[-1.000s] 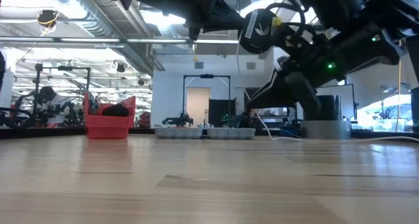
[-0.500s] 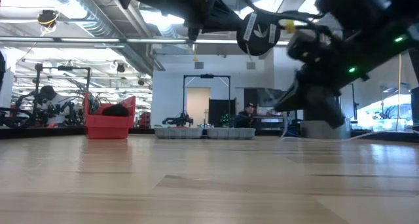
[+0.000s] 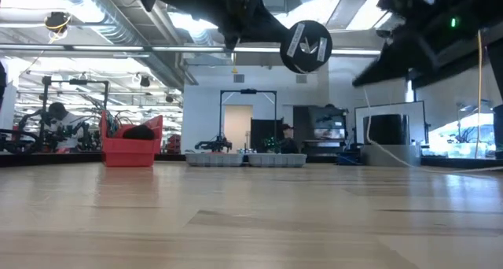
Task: Coil cords
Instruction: Coil the white wire into the spool
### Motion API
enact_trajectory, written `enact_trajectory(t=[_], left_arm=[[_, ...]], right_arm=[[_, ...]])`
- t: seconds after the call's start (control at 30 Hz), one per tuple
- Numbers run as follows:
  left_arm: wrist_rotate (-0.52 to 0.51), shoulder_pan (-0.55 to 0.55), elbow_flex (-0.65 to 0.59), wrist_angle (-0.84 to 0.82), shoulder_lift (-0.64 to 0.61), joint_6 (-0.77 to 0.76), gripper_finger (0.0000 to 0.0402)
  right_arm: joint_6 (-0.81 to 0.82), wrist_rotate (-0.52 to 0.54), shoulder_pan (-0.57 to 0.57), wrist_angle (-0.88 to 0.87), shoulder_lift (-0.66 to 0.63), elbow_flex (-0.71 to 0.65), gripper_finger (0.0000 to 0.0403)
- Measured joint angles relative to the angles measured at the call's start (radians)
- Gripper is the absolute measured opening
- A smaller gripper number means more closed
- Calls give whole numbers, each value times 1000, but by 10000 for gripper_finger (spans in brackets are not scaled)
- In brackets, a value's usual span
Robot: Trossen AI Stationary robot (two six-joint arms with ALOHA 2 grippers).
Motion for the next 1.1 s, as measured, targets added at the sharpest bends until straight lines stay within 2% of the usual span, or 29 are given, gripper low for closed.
enact_trajectory(t=[0.2,0.43,0.7,0.87,1.1], left_arm=[[0,0,0,-7,2,21,0],[0,0,0,-7,2,17,0],[-1,6,0,-7,2,1,0],[-1,6,0,-7,4,1,0],[-3,6,0,2,4,-7,0]], right_arm=[[70,-138,0,112,-130,7,14],[64,-287,-3,365,-126,7,14],[63,-408,-47,550,-40,7,14],[60,-408,-92,691,44,8,14],[-32,-407,-106,720,179,92,14]])
